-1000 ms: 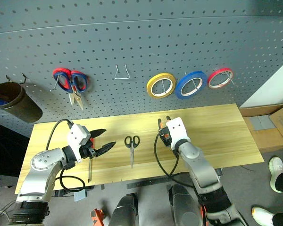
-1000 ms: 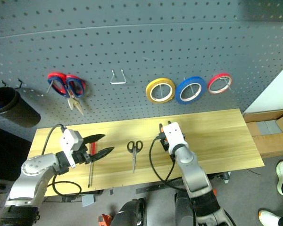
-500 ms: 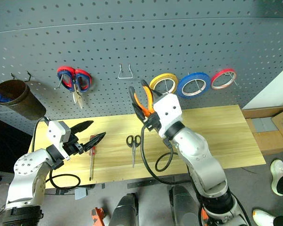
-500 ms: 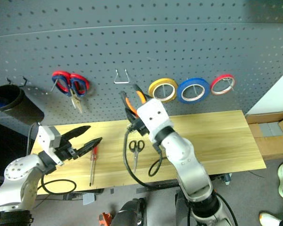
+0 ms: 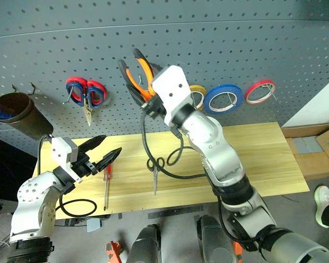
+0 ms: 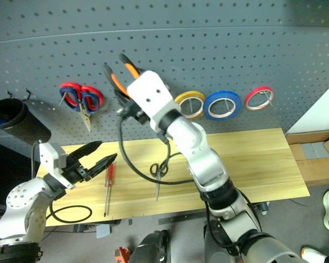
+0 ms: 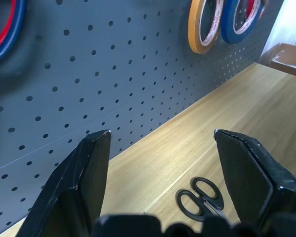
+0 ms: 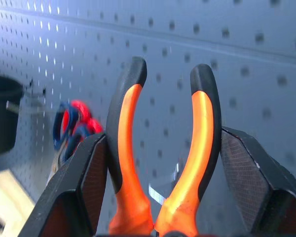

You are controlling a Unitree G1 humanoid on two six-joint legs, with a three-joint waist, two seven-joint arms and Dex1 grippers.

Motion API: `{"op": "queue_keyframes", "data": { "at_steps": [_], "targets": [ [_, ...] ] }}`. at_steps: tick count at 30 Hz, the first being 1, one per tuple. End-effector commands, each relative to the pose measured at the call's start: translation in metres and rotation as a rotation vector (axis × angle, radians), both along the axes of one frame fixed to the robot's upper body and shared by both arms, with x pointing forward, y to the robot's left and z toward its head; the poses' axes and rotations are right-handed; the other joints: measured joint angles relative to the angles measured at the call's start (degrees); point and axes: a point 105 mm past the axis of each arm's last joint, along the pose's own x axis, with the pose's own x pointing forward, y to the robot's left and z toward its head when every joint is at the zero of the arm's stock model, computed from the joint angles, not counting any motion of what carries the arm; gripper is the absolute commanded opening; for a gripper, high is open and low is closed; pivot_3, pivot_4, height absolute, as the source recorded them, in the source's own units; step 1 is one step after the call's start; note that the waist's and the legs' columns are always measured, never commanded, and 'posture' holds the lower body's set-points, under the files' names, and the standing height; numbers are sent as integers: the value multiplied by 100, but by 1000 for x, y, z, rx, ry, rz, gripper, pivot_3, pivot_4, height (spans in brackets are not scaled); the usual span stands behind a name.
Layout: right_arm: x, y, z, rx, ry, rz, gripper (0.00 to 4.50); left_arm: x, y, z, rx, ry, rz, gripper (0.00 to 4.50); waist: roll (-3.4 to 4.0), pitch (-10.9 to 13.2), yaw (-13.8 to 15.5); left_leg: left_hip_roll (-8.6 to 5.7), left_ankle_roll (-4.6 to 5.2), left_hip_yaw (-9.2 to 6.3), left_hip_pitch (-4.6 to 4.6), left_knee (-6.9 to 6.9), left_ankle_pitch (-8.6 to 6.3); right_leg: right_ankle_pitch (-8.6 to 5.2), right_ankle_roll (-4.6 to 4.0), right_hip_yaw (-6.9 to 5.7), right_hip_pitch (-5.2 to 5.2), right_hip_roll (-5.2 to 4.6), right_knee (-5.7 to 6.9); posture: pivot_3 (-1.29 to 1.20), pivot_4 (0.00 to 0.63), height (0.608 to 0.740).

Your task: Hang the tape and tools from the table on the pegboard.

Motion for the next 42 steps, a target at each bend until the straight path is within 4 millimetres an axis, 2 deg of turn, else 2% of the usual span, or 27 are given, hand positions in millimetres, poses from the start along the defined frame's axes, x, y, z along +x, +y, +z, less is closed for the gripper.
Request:
{"op": "queue_keyframes", "data": {
  "at_steps": [1, 4, 11, 21, 27, 30, 35, 42],
  "targets": [
    [-10, 10, 30, 72, -104, 64, 2901, -3, 0, 13, -8, -50, 2, 3580, 0, 0, 1, 0, 0, -1, 0, 0, 0, 0, 0, -1, 0, 0, 1, -55, 264, 740],
    [-6, 20, 43, 74, -155, 96, 2901, -1, -2, 16, -6, -61, 2, 3580, 0, 0, 6, -1, -1, -1, 0, 1, 1, 0, 0, -1, 0, 0, 0, -44, 259, 740],
    [5, 33, 55, 44, -264, 126, 2901, 2, -8, 20, -5, -81, 1, 3580, 0, 0, 6, -1, -3, -3, 0, 0, 1, 0, -1, -4, -1, 0, 0, -30, 258, 740],
    [22, 35, 63, 60, -367, 94, 2901, 7, -20, 39, -73, -136, -10, 3580, 0, 0, -18, -1, -4, -2, -1, -2, 2, 1, -1, -5, -2, -1, -1, -16, 256, 740],
    [36, 31, 55, 51, -363, 62, 2901, 11, -27, 60, -102, -193, -22, 3580, 0, 0, -32, -1, -6, -2, -1, -2, 3, 1, -1, -5, -2, 0, 0, -6, 255, 740],
    [40, 31, 44, 36, -337, 56, 2901, 13, -31, 69, -112, -220, -31, 3580, 0, 0, -44, -2, -7, -2, -1, -3, 3, 0, -1, -5, -2, 0, 0, -7, 256, 740],
    [47, 32, 25, 21, -278, 49, 2901, 16, -33, 75, -108, -241, -39, 3580, 0, 0, -81, -2, -8, -2, -1, -2, 4, 1, -1, -5, -2, 0, 1, -9, 255, 740],
    [56, 23, 7, 8, -241, 3, 2901, 19, -31, 75, -110, -244, -30, 3580, 0, 0, -108, -2, -11, -3, 0, 1, 6, 1, -1, -5, -1, 0, 4, -12, 254, 740]
  ]
}}
